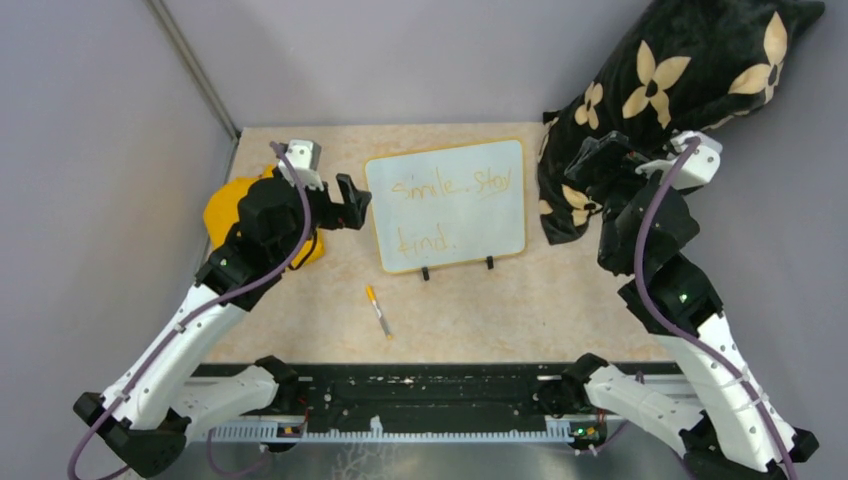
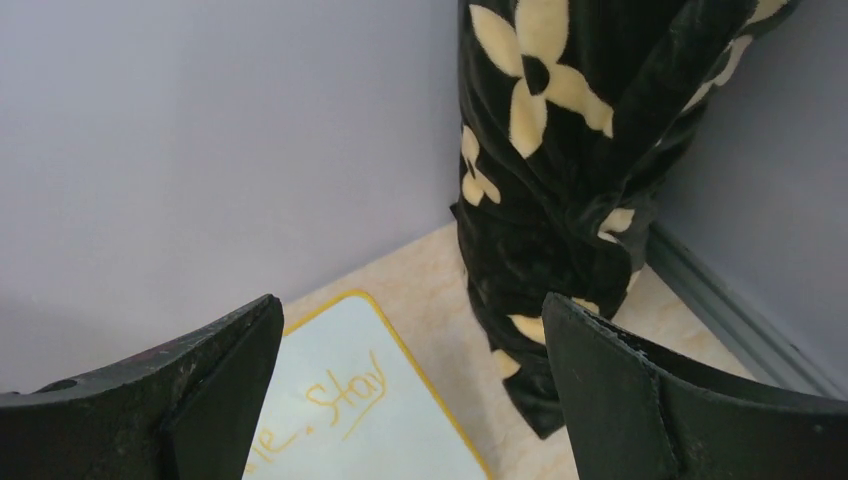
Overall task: Write a sentence on the whiteboard
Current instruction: Reset both arms
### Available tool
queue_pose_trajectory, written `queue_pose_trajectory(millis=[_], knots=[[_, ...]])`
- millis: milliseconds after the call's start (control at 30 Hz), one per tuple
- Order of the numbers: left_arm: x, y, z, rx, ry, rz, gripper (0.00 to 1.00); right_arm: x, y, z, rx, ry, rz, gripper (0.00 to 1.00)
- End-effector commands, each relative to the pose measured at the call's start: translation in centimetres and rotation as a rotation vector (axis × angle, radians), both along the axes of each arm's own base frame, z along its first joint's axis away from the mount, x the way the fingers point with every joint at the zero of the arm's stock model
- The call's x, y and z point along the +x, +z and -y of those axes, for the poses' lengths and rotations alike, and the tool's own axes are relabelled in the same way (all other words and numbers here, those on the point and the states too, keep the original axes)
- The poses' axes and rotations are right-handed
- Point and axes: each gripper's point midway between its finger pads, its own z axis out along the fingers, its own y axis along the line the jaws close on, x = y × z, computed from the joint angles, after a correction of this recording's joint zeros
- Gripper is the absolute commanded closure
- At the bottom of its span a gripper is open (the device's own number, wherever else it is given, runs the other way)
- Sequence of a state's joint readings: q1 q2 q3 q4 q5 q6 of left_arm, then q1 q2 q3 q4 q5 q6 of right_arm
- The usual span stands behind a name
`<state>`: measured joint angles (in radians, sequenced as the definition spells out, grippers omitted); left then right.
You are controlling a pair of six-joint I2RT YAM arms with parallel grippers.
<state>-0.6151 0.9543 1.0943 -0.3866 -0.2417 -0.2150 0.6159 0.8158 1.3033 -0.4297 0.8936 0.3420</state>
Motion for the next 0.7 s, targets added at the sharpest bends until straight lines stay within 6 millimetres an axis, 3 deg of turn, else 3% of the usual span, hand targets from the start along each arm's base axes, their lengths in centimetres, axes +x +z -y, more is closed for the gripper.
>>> queue_pose_trajectory(millis=[0, 133, 267, 400, 667], knots=[[0.3, 7.3, 1.0, -0.090, -0.048, 0.176, 0.01, 0.1, 2.5, 0.4, -0.112, -0.070, 0.028, 0.01], [0.5, 9.3, 1.5, -0.135, -0.055, 0.188, 0.01, 1.6, 0.5, -3.9, -0.172, 0.064, 0.003, 0.01], [0.3, 8.9, 1.9, -0.168, -0.069, 0.187, 0.01, 2.6, -2.4, -8.7, -0.209, 0.295, 0.007, 0.01], [0.5, 7.9, 2.3, -0.191, -0.067, 0.159, 0.01, 2.8, -3.5, -10.4, -0.204, 0.366, 0.042, 0.01], [0.0, 7.3, 2.0, -0.198, -0.065, 0.132, 0.01, 2.2, -2.7, -11.9, -0.196, 0.465, 0.134, 0.02]])
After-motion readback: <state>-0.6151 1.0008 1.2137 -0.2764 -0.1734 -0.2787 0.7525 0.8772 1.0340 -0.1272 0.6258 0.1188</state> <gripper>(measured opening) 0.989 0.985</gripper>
